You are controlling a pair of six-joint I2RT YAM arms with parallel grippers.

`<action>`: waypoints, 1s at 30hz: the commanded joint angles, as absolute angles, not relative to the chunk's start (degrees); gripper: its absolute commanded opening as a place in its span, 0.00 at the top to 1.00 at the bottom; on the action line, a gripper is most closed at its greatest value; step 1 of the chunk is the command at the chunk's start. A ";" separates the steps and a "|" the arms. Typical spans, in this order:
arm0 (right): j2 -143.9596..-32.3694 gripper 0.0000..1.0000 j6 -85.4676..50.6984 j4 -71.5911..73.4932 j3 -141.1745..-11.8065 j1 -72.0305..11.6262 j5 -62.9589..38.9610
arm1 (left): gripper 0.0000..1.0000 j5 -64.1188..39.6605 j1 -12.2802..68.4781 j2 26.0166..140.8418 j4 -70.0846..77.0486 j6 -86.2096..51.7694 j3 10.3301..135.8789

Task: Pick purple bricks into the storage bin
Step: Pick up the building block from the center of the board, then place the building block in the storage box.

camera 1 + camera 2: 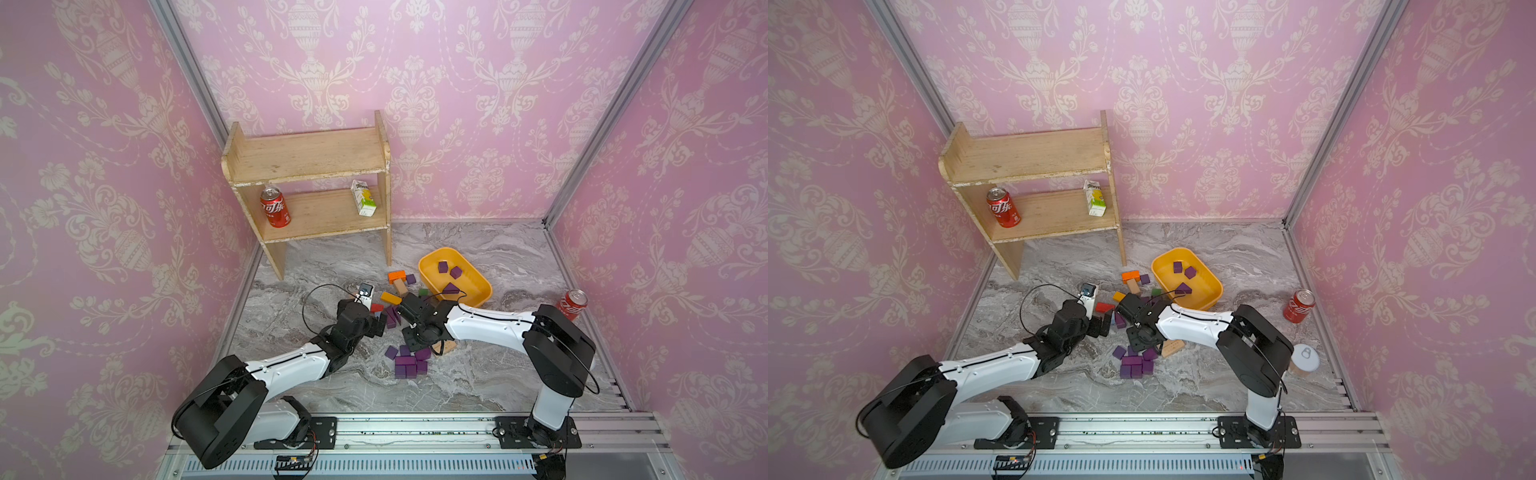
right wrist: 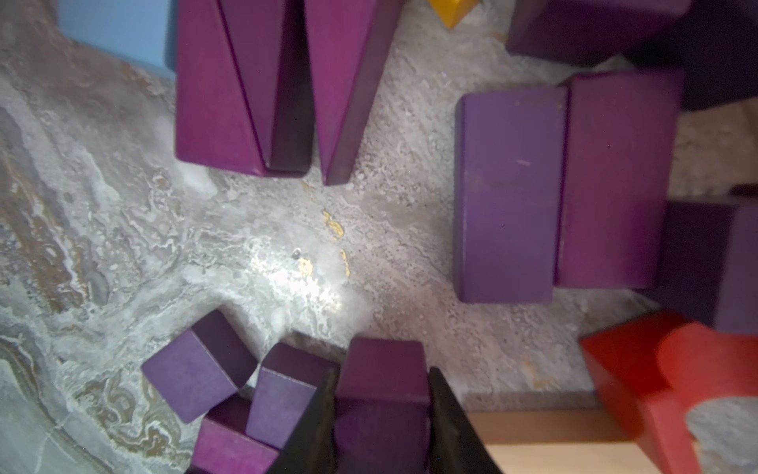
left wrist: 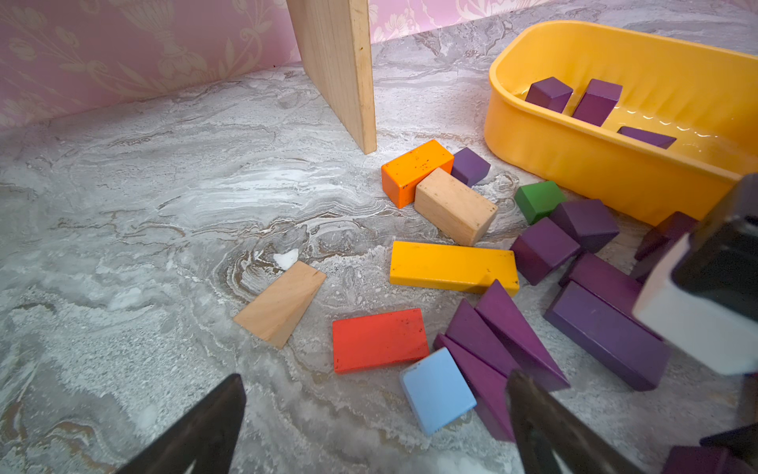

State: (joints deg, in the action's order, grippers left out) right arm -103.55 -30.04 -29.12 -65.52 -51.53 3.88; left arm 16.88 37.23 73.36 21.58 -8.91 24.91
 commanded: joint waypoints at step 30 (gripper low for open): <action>-93.49 0.76 -18.76 -31.68 -77.02 -23.80 7.35 | 0.01 17.14 36.76 73.61 21.67 -11.14 24.43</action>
